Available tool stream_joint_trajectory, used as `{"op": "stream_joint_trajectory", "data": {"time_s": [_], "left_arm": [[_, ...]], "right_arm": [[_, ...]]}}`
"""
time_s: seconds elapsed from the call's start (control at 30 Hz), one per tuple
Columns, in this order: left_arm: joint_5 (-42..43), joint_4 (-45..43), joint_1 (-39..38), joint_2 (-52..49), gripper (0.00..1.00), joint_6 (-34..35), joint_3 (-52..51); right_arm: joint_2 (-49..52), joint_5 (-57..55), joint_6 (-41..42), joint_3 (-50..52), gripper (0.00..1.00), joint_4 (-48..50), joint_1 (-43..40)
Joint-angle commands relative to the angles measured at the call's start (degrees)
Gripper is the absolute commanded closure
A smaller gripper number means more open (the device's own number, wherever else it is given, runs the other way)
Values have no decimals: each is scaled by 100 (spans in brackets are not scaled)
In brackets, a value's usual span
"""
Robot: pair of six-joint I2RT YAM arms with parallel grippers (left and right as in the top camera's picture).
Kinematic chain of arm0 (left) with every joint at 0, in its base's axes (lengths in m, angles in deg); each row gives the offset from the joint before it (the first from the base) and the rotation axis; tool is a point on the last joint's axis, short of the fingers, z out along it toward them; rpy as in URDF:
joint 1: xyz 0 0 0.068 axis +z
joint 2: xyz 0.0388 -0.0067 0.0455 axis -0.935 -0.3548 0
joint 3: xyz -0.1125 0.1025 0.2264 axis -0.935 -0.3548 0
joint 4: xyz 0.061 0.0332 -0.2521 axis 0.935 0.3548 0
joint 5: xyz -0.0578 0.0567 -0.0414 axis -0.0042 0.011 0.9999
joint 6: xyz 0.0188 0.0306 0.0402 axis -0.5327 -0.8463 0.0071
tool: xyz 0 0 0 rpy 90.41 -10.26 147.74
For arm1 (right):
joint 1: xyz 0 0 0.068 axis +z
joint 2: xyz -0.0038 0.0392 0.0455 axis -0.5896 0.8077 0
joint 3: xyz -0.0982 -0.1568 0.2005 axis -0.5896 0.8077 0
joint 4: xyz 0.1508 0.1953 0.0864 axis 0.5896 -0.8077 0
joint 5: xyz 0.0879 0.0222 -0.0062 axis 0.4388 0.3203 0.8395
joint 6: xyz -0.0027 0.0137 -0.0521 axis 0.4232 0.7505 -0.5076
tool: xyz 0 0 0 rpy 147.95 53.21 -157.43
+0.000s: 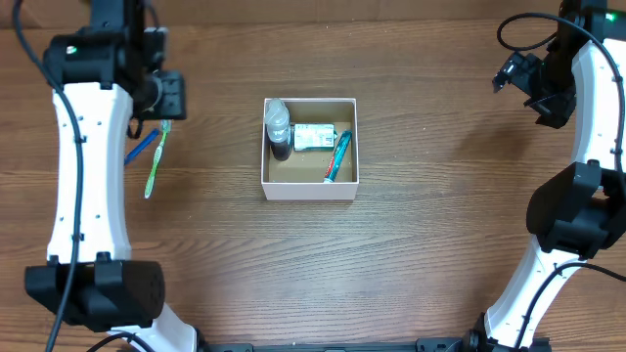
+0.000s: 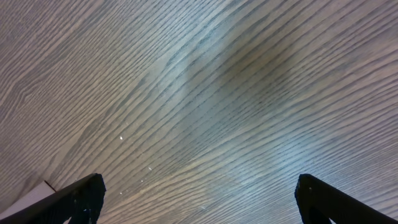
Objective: Pack container
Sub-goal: 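Open the left gripper and retract it toward the green toothbrush, then grasp the green toothbrush handle with the left gripper and lift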
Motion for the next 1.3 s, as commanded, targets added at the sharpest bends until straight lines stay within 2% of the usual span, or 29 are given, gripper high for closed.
{"op": "stream_joint_trajectory", "data": {"time_s": [0.0, 0.13, 0.23, 0.57, 0.7, 0.8, 0.93, 1.27], "left_arm": [[0, -485, 413, 7, 39, 330, -868], [236, -1296, 688, 7, 37, 391, -1867], [643, -1930, 767, 7, 35, 68, -2472], [671, -3624, 772, 4, 26, -717, -3797], [614, -4177, 774, 4, 21, -999, -4144], [326, -4693, 807, -15, 11, -1040, -4413], [334, -5073, 898, -87, 4, -1038, -4590], [597, -5311, 970, -647, 5, -1036, -4647]], "right_arm": [[-229, 31, 50, -122, 0, 24, 15], [-229, 31, 50, -122, 0, 24, 15], [-229, 31, 50, -122, 0, 24, 15], [-229, 31, 52, -122, 0, 24, 13], [-229, 31, 52, -122, 0, 24, 15], [-229, 31, 52, -122, 0, 24, 15], [-229, 31, 52, -122, 0, 24, 15], [-229, 31, 52, -122, 0, 24, 15]]}}
